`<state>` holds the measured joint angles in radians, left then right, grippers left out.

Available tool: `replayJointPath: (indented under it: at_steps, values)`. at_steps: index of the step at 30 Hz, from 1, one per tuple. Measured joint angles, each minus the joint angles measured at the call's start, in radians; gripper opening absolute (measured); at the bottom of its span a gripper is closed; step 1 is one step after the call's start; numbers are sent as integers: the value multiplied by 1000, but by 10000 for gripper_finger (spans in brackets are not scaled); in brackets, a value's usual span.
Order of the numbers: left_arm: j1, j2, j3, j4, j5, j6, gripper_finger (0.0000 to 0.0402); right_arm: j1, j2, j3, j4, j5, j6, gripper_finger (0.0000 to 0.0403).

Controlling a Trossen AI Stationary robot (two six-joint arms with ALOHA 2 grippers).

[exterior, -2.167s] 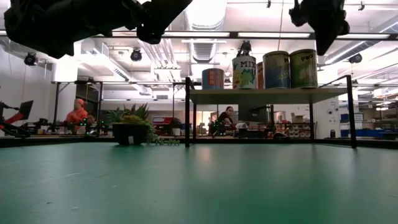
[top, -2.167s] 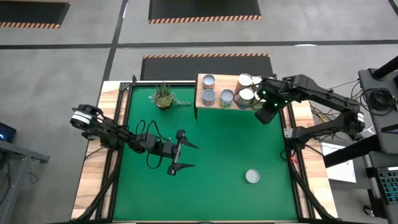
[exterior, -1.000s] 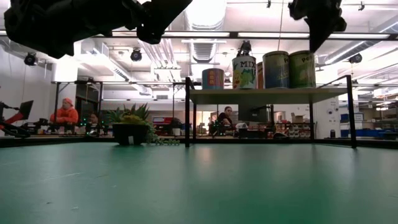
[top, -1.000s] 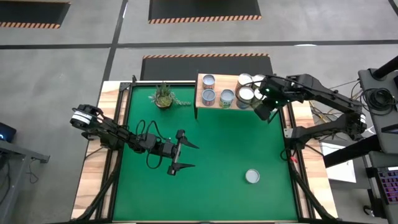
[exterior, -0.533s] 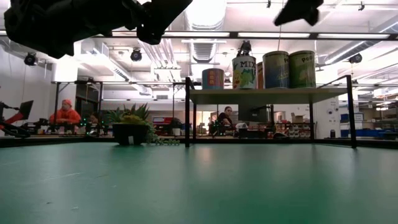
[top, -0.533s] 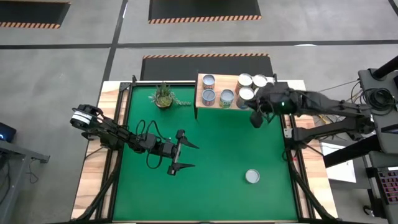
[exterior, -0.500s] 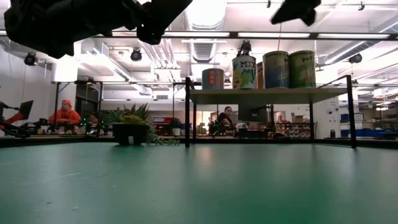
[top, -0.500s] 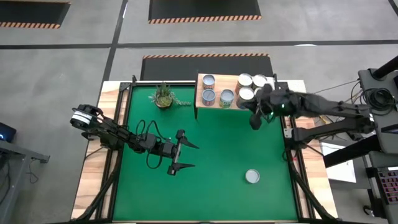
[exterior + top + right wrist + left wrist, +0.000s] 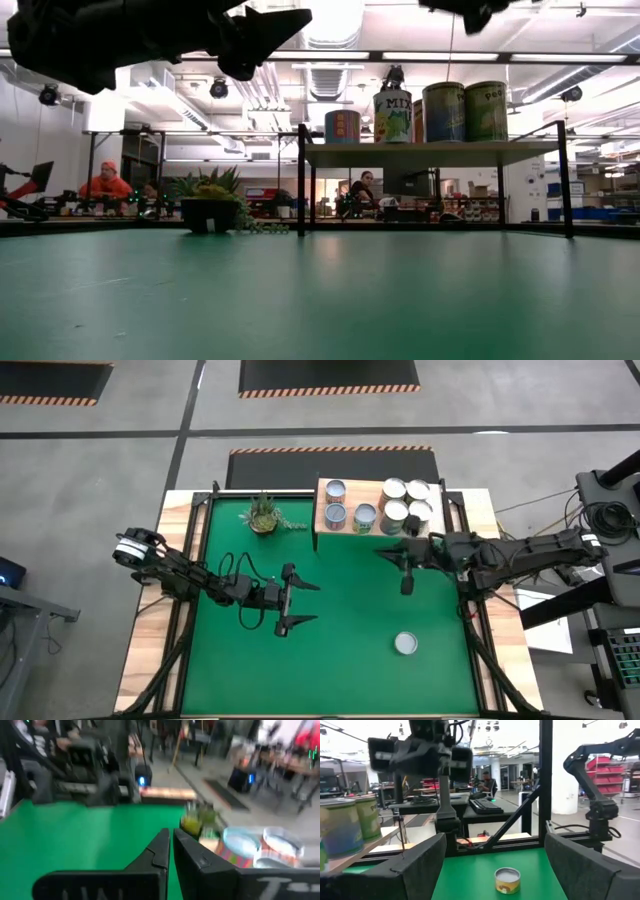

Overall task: Pick and place cans onto a shelf
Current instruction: Adjust the shelf

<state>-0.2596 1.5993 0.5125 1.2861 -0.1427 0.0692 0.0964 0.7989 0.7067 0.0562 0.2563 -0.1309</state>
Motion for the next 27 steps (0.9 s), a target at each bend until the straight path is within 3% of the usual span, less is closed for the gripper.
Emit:
replayJointPath:
  at_steps: [10,15,19,23,27]
  values:
    - [4,0,71,-87,-8,0,320,17,-60,-13,109,-210,-127,13]
    - [10,0,134,-235,-21,10,320,17,-60,-15,102,-207,-142,13]
    - [9,-3,174,-361,-113,26,320,17,-79,-15,64,-201,-127,13]
    - [14,-5,231,-566,-227,26,320,17,-107,-4,-51,-93,-49,13]
    - [14,-5,296,-715,-242,25,320,17,-122,40,-283,71,121,13]
